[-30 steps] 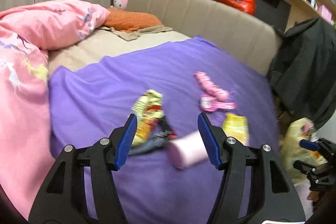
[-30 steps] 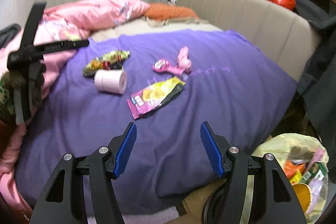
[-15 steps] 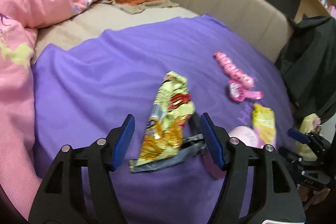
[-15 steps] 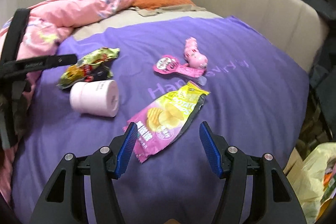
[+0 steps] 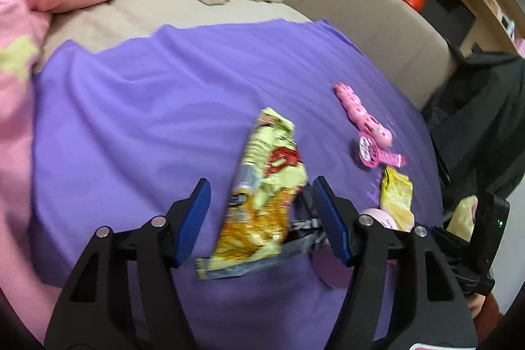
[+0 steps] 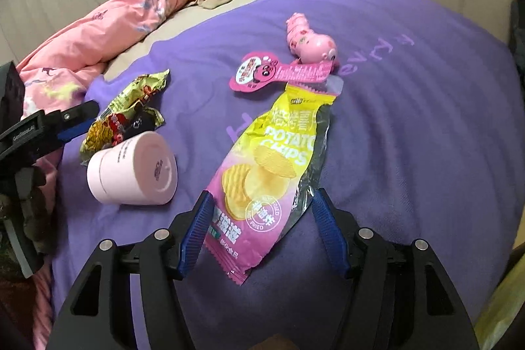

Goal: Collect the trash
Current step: 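Grasp the gold-yellow chip bag with the left tool while the right tool grasps the pink lollipop card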

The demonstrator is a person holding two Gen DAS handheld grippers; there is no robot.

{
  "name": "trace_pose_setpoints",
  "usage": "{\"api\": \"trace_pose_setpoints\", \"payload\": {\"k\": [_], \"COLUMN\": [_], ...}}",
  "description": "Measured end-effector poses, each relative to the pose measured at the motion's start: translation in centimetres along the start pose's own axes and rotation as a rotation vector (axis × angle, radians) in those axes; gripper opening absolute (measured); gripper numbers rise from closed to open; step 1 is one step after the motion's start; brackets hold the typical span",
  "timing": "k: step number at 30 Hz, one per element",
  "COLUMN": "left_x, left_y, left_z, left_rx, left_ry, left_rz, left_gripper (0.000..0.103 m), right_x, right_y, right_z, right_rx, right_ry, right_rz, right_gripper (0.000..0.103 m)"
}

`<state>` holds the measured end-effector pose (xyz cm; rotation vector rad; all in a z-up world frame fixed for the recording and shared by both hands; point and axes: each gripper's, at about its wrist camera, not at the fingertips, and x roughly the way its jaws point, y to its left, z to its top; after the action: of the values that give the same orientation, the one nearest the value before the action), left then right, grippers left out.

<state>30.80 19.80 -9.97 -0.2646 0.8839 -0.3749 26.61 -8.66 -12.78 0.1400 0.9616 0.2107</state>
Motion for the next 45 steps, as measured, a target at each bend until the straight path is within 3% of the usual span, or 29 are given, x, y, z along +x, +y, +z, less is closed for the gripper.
{"api": "trace_pose_setpoints", "payload": {"k": [3,5,10,13,15,19,24,27,31,37,39,40,45], "left_x": [1.3,1.9,0.5,-0.2,-0.5,-0.4,-0.3,-0.2,0.0,0.2,0.2,0.2,0.0], "left_y": [-0.4,-0.2,0.3,0.3,0.4,0.4,0.6,0.9,0.7,-0.3,-0.5,-0.6,-0.7], "left_z": [0.0,-0.1,0.2,0.4,0.4,0.5,0.4,0.4,0.4,0.4,0.3,0.4,0.4], "left_rx": [0.003,-0.017,-0.053,-0.061,-0.069,-0.064,-0.061,-0.082,-0.077,-0.035,-0.028,-0.026,-0.021], "left_ry": [0.036,0.064,0.010,-0.019,-0.027,-0.025,-0.012,-0.010,-0.007,-0.004,-0.003,-0.003,-0.012], "left_rz": [-0.017,-0.011,-0.029,-0.024,-0.017,0.006,0.002,-0.010,-0.006,0.006,0.006,0.005,0.002], "left_gripper": [0.053,0.039,0.032,0.031,0.031,0.032,0.033,0.034,0.034,0.035,0.035,0.035,0.035], "right_x": [0.0,-0.4,-2.1,-3.3,-3.6,-0.5,4.9,6.1,4.9,4.2,4.1,4.0,2.6], "right_y": [0.2,0.6,1.3,1.9,2.8,4.9,3.4,2.3,2.4,5.2,5.7,5.7,4.5], "right_z": [0.1,-0.2,-1.1,0.0,1.7,5.7,9.2,9.9,9.4,6.9,6.2,6.2,6.9], "right_rx": [-0.038,-0.067,-0.090,-0.135,-0.233,-0.477,-0.571,-0.540,-0.488,-0.655,-0.710,-0.709,-0.582], "right_ry": [0.019,0.014,-0.069,-0.146,-0.171,-0.117,-0.024,0.048,0.045,0.039,0.019,0.025,0.032], "right_rz": [-0.003,-0.010,-0.039,-0.070,-0.075,-0.113,-0.201,-0.132,-0.050,-0.112,-0.150,-0.153,-0.098], "right_gripper": [0.060,0.060,0.056,0.055,0.055,0.055,0.055,0.049,0.048,0.048,0.038,0.027,0.010]}}
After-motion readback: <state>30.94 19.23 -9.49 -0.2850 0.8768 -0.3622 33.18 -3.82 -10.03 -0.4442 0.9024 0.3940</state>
